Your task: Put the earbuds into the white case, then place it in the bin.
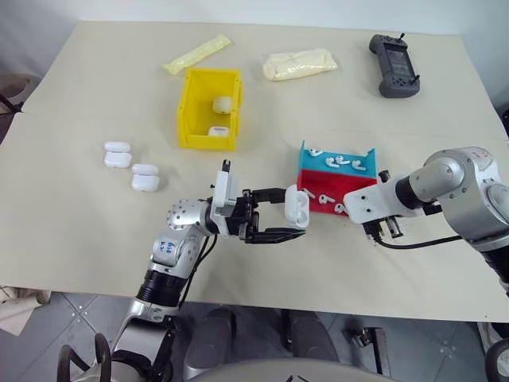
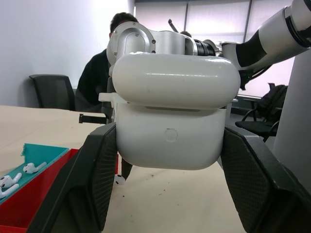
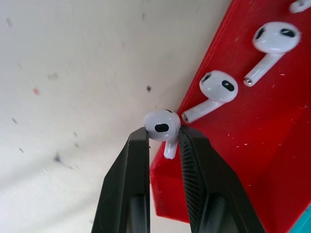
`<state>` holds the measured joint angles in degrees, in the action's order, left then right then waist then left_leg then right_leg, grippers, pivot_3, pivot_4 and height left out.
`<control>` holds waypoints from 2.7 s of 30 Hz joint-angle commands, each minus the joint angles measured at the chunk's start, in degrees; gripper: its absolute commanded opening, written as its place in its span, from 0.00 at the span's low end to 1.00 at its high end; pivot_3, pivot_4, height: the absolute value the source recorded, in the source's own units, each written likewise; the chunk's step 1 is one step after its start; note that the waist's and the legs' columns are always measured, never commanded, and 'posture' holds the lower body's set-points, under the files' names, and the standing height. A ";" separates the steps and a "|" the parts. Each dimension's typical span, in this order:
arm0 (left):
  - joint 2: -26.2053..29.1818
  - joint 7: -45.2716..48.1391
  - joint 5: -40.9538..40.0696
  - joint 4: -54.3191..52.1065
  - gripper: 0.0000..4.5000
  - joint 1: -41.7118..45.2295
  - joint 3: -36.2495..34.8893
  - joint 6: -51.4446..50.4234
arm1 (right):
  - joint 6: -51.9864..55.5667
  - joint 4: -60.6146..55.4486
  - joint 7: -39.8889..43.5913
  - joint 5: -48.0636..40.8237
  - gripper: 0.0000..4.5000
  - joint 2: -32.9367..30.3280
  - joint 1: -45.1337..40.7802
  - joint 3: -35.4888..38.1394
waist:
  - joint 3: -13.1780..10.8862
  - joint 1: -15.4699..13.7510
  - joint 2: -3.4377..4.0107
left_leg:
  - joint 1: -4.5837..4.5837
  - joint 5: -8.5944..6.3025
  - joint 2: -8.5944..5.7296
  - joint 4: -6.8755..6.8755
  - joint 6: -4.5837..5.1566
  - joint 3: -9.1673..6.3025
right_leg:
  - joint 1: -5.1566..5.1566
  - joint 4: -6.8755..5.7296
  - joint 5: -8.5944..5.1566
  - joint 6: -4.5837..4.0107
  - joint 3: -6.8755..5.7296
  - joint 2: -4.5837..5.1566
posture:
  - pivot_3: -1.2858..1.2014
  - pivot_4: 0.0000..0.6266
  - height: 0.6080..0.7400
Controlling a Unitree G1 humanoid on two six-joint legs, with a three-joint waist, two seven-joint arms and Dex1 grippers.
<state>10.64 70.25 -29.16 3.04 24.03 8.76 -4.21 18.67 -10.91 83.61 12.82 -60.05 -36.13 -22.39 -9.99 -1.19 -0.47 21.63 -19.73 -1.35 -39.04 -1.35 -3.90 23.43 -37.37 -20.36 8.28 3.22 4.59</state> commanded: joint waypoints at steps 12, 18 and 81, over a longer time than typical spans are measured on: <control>1.67 3.01 -5.57 -0.54 0.63 1.20 -3.88 -3.60 | 20.10 -21.81 -13.85 -29.84 0.11 11.21 20.26 32.23 | -0.01 -0.03 -0.03 | 0.01 0.00 -0.01 -0.02 0.01 -0.02 | -0.01 -0.08 0.00 0.00 0.04 -0.02 | 0.52 0.24 1.00; 2.00 4.59 -4.89 1.77 0.63 2.47 -4.40 -2.81 | 23.27 -29.12 -27.85 -41.86 0.11 27.44 23.99 38.03 | 0.00 -0.09 -0.03 | 0.00 0.00 -0.04 -0.02 0.00 -0.09 | 0.01 -0.11 0.00 0.00 0.05 -0.03 | 0.52 0.24 1.00; 0.72 6.34 -3.94 1.96 0.63 4.13 -2.60 -3.74 | 8.43 -24.97 -47.16 -55.92 0.11 35.30 31.36 23.37 | 0.02 1.34 -0.05 | -0.02 0.00 -0.08 0.02 0.00 -0.19 | 0.03 -0.20 0.00 -0.01 0.04 -0.05 | 0.52 0.24 1.00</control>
<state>12.38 75.43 -32.15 6.42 27.83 5.61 -9.23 26.24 -36.36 36.84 -43.93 -24.01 -4.51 1.76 -9.97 0.15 -0.52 21.61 -19.72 -1.43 -39.02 -1.36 -4.08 23.46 -37.57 -20.36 8.27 3.26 4.54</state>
